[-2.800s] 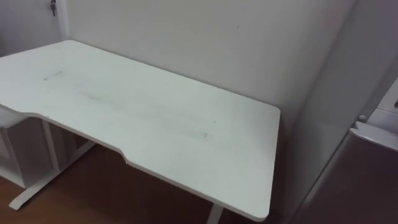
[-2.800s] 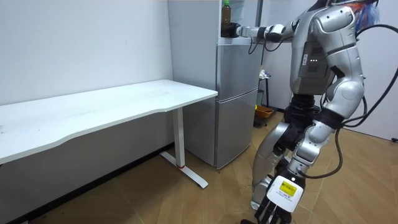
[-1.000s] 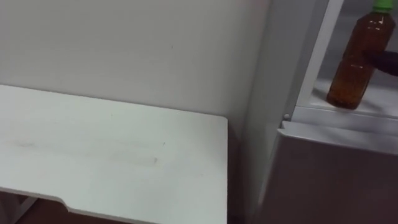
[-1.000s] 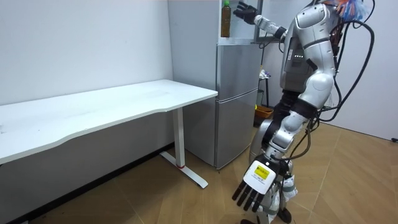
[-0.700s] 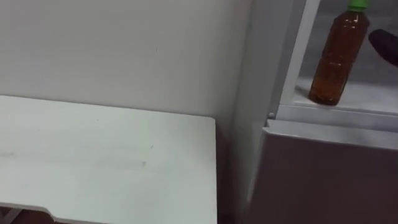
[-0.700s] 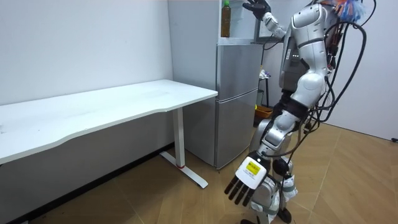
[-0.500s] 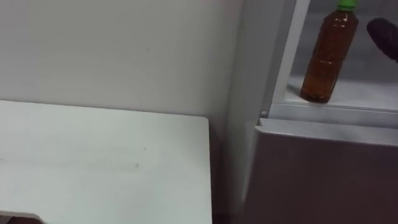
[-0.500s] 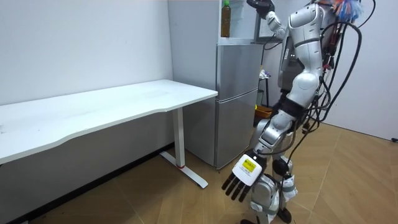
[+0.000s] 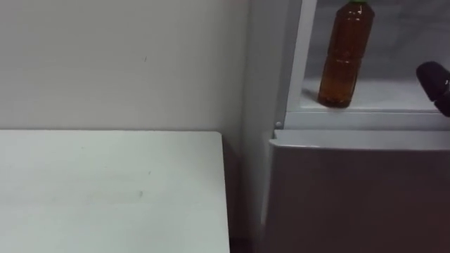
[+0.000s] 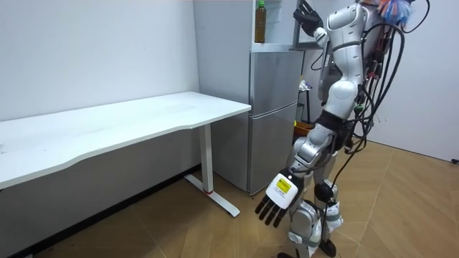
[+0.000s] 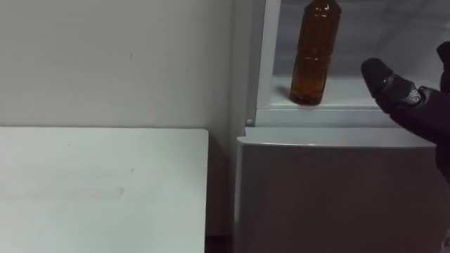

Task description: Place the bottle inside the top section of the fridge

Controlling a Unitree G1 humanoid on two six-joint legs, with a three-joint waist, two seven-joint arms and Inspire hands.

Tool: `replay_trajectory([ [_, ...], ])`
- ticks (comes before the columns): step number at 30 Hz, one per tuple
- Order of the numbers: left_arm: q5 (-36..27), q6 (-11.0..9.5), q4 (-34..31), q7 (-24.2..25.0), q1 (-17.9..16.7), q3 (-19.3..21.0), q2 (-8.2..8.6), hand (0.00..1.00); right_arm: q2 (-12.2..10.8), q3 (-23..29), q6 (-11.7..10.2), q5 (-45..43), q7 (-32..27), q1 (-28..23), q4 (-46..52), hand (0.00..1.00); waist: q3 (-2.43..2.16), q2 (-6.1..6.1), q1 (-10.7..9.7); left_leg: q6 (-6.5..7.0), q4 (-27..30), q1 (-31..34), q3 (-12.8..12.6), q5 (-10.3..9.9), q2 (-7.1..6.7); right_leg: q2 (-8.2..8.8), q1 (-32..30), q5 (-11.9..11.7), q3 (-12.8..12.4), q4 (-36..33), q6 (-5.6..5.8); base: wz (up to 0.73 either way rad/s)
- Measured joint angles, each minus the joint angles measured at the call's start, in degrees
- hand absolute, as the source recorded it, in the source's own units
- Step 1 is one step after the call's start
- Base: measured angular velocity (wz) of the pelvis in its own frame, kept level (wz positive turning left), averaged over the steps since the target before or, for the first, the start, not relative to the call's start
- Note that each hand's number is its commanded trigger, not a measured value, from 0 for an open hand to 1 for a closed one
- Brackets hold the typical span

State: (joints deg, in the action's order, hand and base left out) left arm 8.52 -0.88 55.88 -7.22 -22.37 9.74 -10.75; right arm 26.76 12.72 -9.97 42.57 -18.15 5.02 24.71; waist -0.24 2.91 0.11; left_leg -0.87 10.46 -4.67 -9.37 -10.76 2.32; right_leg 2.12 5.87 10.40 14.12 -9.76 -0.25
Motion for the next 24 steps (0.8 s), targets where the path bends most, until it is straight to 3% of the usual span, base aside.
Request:
replay_trajectory([
  [5,0.14,0.10,0.96,0.02,1.20,0.01,0.54,0.00,-2.52,0.08,0.13,7.94,5.44,-3.38,0.21,0.00,0.05,-0.13,0.00,-0.02,0.06,-0.01,-0.15,-0.22,0.01,0.01,-0.07,0.00,-0.16,-0.01,0.00,-0.01],
  [7,0.02,0.10,0.84,0.01,1.63,-0.27,0.57,0.00,-3.18,0.04,0.22,12.26,7.39,-3.90,0.12,0.00,0.16,-0.53,0.18,-0.05,0.39,0.14,-0.34,-0.40,0.15,-0.08,-0.18,0.00,-0.27,-0.08,0.00,-0.05],
  [11,1.30,0.10,1.03,0.06,2.14,-1.79,1.14,0.00,-6.53,0.07,0.18,20.36,12.70,-4.33,0.14,0.00,-0.18,-2.09,0.20,-0.08,1.07,0.35,-0.98,-1.00,0.40,-0.22,-0.44,0.00,-1.00,-0.02,-0.02,-0.09],
  [14,2.37,0.10,1.02,0.42,3.01,-2.42,1.43,0.00,-9.13,0.05,0.18,21.40,16.32,-4.83,0.13,0.00,-0.37,-3.02,-0.04,-0.02,1.05,0.54,-1.39,-1.03,0.39,-0.16,-1.01,-0.01,-1.33,-0.11,0.00,-0.08],
  [24,2.39,-0.21,1.47,0.03,4.22,-4.23,1.78,0.00,-12.47,-0.17,0.25,24.76,22.58,-10.38,-5.05,0.00,-0.42,-3.99,0.07,0.00,1.12,1.49,-1.61,-1.04,0.39,-0.18,-1.92,-0.02,-1.42,-0.27,0.00,0.00],
])
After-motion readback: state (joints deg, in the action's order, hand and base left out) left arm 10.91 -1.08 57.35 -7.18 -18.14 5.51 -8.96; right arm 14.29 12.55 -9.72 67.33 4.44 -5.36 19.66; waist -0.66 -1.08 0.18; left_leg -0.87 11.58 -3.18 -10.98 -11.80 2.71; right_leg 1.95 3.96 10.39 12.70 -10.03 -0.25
